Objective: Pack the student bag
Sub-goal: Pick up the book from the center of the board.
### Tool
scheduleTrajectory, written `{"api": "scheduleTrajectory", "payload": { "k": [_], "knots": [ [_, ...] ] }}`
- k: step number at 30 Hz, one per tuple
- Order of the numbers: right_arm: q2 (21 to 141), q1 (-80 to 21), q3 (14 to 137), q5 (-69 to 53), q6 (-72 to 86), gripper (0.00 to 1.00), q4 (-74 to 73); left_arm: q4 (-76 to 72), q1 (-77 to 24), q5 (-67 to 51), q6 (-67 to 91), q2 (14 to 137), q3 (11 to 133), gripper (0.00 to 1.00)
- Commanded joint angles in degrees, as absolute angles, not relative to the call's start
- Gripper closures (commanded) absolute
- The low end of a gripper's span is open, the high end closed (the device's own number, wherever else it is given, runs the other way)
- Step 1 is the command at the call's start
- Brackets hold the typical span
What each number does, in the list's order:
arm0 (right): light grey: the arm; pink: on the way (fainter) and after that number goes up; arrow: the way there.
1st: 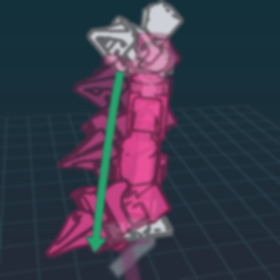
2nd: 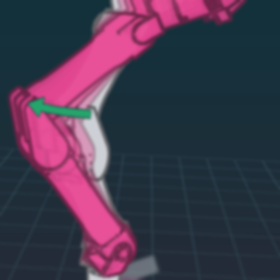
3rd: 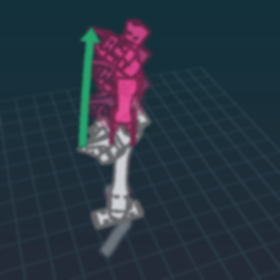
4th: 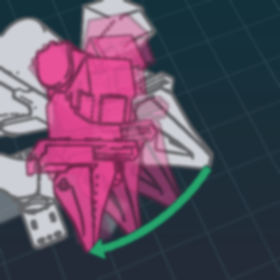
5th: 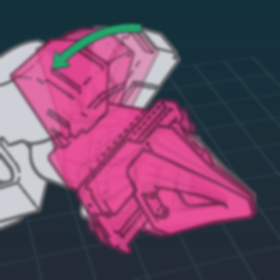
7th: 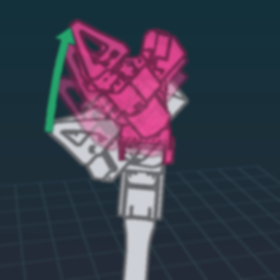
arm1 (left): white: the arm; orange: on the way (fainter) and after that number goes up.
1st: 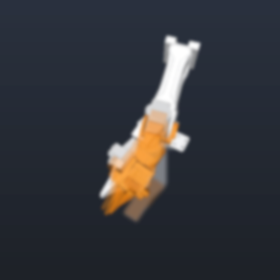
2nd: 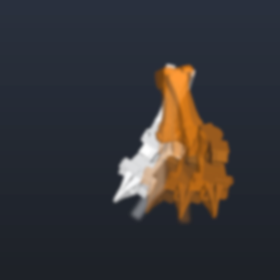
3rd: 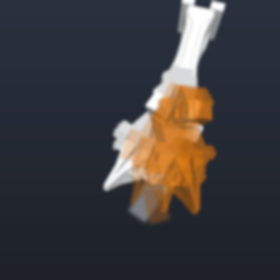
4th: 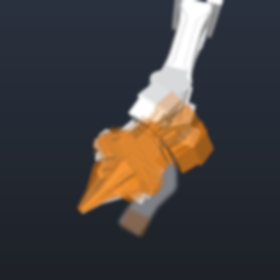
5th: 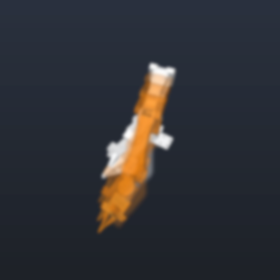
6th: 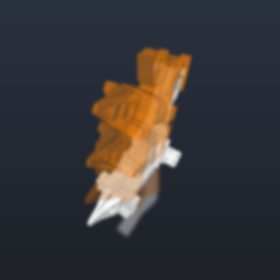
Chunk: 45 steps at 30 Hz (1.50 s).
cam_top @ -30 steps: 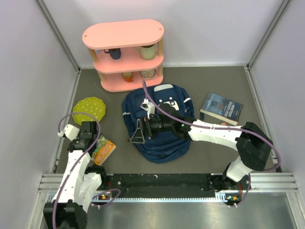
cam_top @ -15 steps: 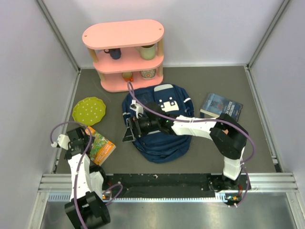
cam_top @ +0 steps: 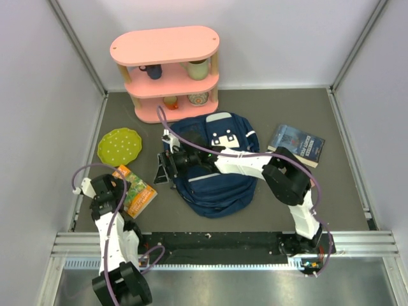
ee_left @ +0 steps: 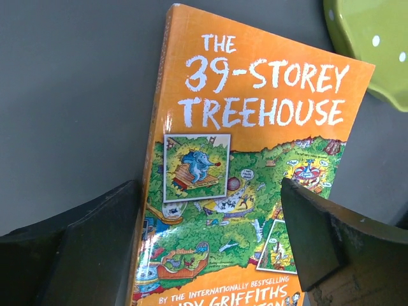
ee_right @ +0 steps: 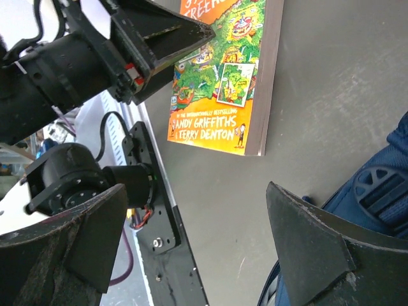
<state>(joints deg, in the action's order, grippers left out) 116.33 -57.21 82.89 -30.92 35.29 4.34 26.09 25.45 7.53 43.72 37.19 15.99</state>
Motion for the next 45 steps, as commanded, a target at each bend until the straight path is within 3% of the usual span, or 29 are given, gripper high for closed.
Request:
{"api": "scheduleTrajectory", "payload": {
  "k": [1, 12, 18, 21, 22, 24, 25, 27, 30, 31, 35, 36, 40, 45],
  "knots": [
    [120.49, -57.13, 88.32, -31.81, 32.26, 0.13, 2.64, 20.57, 25.66, -2.87, 43.33, 35.95, 13.36, 0.07],
    [129.81, -57.22, 94.83, -30.50, 32.69, 0.14, 1.50, 21.01, 25.66, -10.99, 42.01, 29.01, 11.17, 0.21],
    [133.42, -57.57, 97.82, -30.24, 32.26, 0.18, 0.26, 20.92, 25.75, -12.04, 41.84, 27.51, 10.72, 0.23],
    [133.68, -57.57, 97.03, -29.79, 32.52, 0.25, 1.23, 20.66, 25.66, -12.13, 41.66, 27.86, 10.63, 0.24],
    [133.68, -57.66, 97.03, -30.23, 32.52, 0.36, 1.40, 20.65, 25.66, -12.13, 41.66, 27.95, 10.63, 0.24],
    [133.24, -57.66, 96.33, -30.32, 33.04, 0.43, 2.63, 20.65, 25.66, -12.04, 41.66, 28.21, 10.81, 0.25],
    [132.98, -57.66, 96.07, -30.50, 33.22, 0.55, 3.16, 20.48, 25.66, -12.04, 41.66, 28.30, 10.72, 0.25],
    [132.45, -57.66, 95.28, -31.02, 33.92, 0.64, 4.04, 20.57, 25.66, -12.04, 41.66, 28.39, 10.72, 0.25],
    [131.49, -57.66, 94.66, -30.68, 34.98, 0.92, 5.27, 20.65, 25.66, -11.95, 41.57, 28.30, 10.81, 0.26],
    [130.96, -57.57, 94.31, -30.24, 35.07, 0.97, 5.45, 20.74, 25.66, -11.87, 41.57, 28.04, 10.81, 0.26],
    [126.84, -57.57, 90.45, -29.36, 35.50, 1.00, 7.55, 23.89, 25.66, -12.56, 41.66, 26.02, 12.12, 0.20],
    [125.70, -57.48, 89.40, -29.36, 36.12, 1.00, 8.69, 24.34, 25.75, -13.26, 42.18, 25.41, 12.56, 0.11],
    [118.24, -55.47, 80.98, -31.37, 43.40, 1.00, 19.31, 27.41, 25.66, -18.45, 44.73, 20.32, 18.34, 0.05],
    [112.25, -51.60, 73.40, -37.70, 60.97, 1.00, 43.21, 36.80, 25.66, -15.40, 43.25, 16.27, 30.65, 0.02]
  ]
}}
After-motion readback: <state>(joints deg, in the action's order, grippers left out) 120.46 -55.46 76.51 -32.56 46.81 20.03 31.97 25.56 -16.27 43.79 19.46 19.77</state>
